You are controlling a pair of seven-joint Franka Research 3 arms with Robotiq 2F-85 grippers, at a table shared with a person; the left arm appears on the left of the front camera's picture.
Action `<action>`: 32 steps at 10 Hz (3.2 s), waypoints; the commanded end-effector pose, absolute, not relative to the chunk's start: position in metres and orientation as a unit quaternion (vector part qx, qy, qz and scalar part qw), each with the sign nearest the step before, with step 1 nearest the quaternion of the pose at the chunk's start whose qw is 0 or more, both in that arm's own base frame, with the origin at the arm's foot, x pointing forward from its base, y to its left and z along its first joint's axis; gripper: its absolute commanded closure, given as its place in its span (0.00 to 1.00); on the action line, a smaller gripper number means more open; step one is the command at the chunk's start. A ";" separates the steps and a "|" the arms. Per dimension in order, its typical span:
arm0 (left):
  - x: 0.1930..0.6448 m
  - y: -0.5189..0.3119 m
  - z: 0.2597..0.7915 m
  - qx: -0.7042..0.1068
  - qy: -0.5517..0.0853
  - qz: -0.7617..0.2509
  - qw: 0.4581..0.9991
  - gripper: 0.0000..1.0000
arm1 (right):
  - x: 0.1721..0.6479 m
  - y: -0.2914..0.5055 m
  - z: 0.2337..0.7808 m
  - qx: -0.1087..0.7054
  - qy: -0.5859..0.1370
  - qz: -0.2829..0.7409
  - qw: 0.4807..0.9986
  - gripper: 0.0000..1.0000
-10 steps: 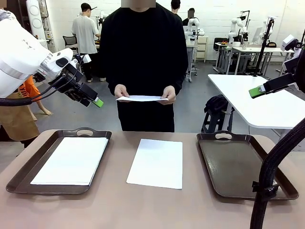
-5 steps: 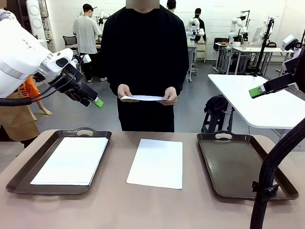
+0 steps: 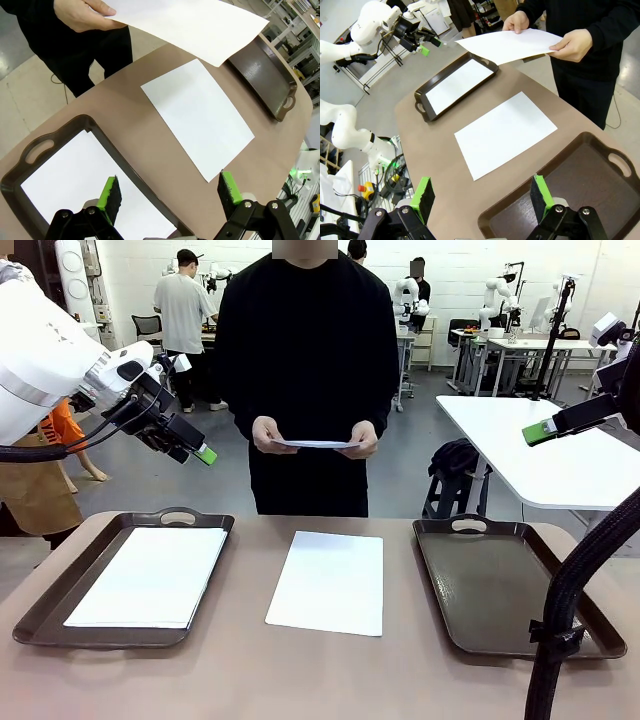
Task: Sort the A4 documents.
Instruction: Receive the A4 Paper.
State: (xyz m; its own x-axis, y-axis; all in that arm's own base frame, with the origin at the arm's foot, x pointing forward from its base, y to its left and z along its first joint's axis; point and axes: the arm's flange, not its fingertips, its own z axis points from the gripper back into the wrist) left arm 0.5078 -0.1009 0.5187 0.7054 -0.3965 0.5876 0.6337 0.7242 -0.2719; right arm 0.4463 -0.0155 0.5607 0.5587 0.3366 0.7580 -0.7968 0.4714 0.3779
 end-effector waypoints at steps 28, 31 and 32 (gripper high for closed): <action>0.508 -0.100 0.519 -0.232 -0.257 -0.286 0.893 0.00 | 0.446 -0.015 0.561 0.376 -0.310 0.355 0.798 0.00; 0.508 -0.100 0.519 -0.232 -0.257 -0.286 0.893 0.00 | 0.446 -0.015 0.561 0.376 -0.310 0.355 0.798 0.00; 0.508 -0.100 0.519 -0.232 -0.257 -0.286 0.893 0.00 | 0.446 -0.015 0.561 0.376 -0.310 0.355 0.798 0.00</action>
